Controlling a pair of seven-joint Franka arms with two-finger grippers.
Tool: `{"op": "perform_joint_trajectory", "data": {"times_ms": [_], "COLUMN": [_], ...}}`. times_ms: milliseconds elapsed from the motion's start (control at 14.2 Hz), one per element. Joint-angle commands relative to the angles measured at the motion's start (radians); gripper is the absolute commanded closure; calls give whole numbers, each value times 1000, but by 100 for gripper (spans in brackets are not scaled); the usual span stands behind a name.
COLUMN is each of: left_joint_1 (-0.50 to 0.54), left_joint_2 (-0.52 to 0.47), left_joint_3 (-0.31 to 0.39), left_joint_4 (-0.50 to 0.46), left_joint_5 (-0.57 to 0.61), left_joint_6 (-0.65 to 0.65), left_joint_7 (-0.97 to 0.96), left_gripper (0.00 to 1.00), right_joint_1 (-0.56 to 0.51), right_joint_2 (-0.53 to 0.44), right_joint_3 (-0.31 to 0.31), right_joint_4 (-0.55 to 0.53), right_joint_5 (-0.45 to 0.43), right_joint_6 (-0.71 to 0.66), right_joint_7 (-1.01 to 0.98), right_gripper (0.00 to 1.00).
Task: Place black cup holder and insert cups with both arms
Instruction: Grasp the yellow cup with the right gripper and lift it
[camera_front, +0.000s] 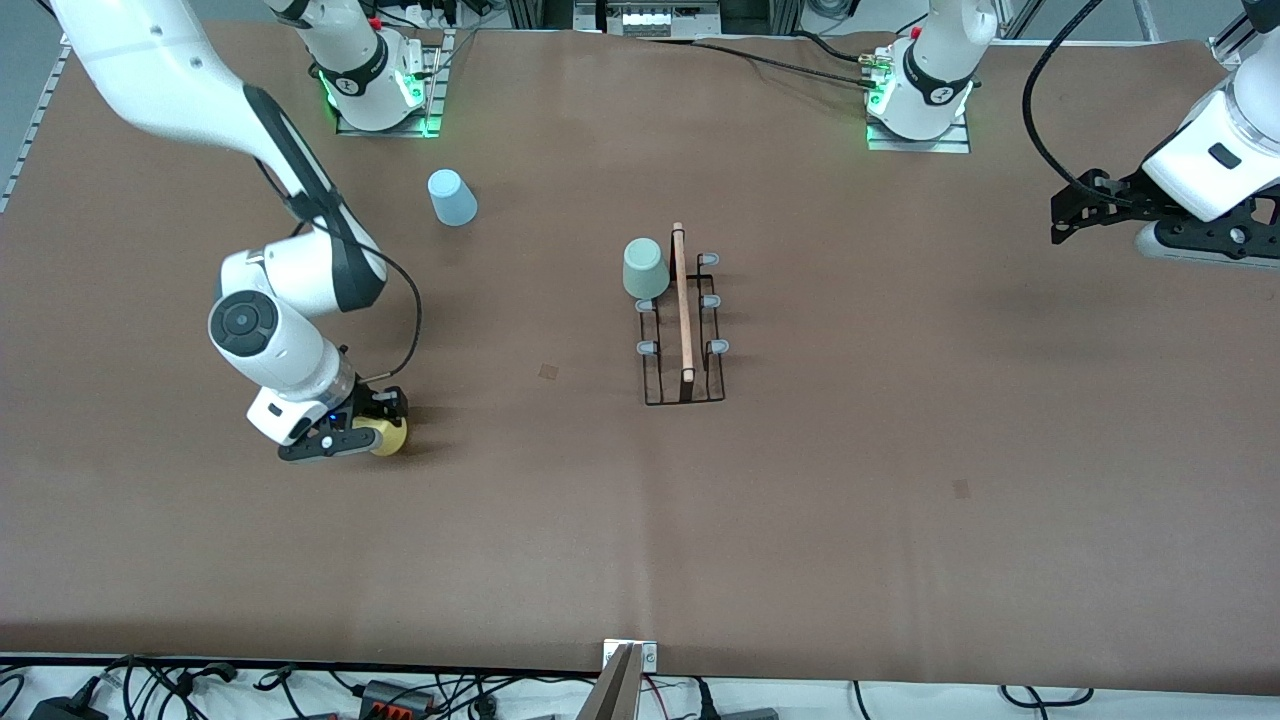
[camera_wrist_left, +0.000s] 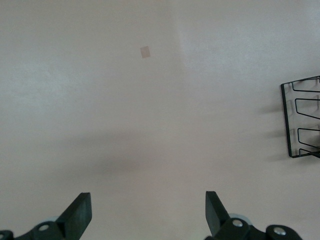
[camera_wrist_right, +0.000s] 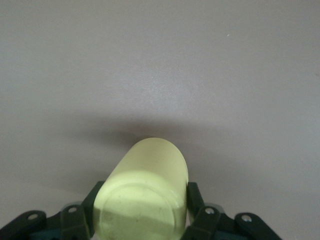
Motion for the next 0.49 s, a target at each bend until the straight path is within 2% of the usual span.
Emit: {"op": "perform_joint_trajectory", "data": {"times_ms": [0, 140, 421], "left_joint_1": [-6, -8, -8], "left_joint_2": [15, 15, 15], "left_joint_3": [-2, -4, -22], "left_joint_4": [33, 34, 34], "left_joint_5": [4, 4, 4], "left_joint_6": [-23, -23, -23], "left_joint_7": [-15, -15, -19], "left_gripper": [0, 0, 0], "right_joint_1": [63, 112, 270], "right_joint_2": [-102, -101, -65], "right_joint_3": [52, 102, 104], "right_joint_4": [25, 108, 205], "right_joint_5": [-15, -6, 94], "right_joint_6": [-155, -229, -215], "right_joint_7": [270, 496, 763], "right_gripper": [91, 91, 91]}}
